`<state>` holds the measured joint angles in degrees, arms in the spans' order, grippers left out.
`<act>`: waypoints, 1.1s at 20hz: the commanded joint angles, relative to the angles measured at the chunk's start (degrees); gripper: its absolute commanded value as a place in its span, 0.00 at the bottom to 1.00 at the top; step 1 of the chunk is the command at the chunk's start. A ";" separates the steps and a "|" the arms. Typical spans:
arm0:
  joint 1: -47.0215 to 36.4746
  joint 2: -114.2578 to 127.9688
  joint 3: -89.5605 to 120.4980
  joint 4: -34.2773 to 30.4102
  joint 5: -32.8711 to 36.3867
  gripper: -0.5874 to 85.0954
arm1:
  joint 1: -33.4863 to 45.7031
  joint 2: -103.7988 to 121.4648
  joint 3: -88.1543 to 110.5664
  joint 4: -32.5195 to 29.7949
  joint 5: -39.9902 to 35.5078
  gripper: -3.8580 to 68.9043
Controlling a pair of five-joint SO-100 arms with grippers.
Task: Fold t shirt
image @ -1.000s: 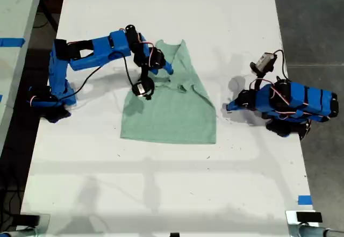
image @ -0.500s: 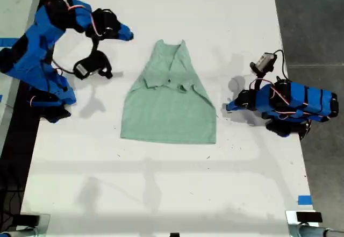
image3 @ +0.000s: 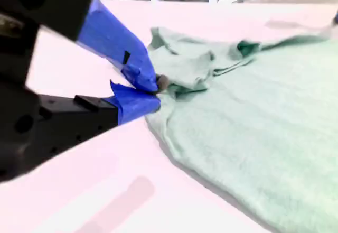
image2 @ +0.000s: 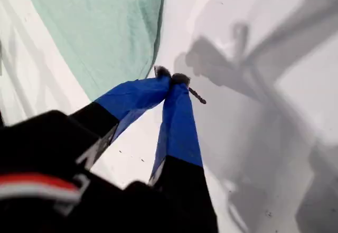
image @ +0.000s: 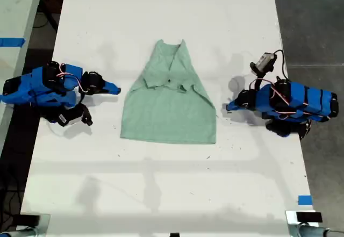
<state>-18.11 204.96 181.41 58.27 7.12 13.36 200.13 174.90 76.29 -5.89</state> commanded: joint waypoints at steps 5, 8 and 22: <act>0.97 1.58 1.41 0.79 0.79 0.01 | -0.18 0.70 3.34 -0.88 0.97 0.06; 1.14 1.58 1.41 0.97 0.70 0.01 | -0.09 0.70 3.34 -0.88 1.05 0.06; 0.79 1.58 1.85 1.05 -0.62 0.01 | -0.09 0.70 3.34 -0.88 0.62 0.06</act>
<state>-17.49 206.10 182.64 59.15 7.47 13.36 200.13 174.90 76.29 -5.45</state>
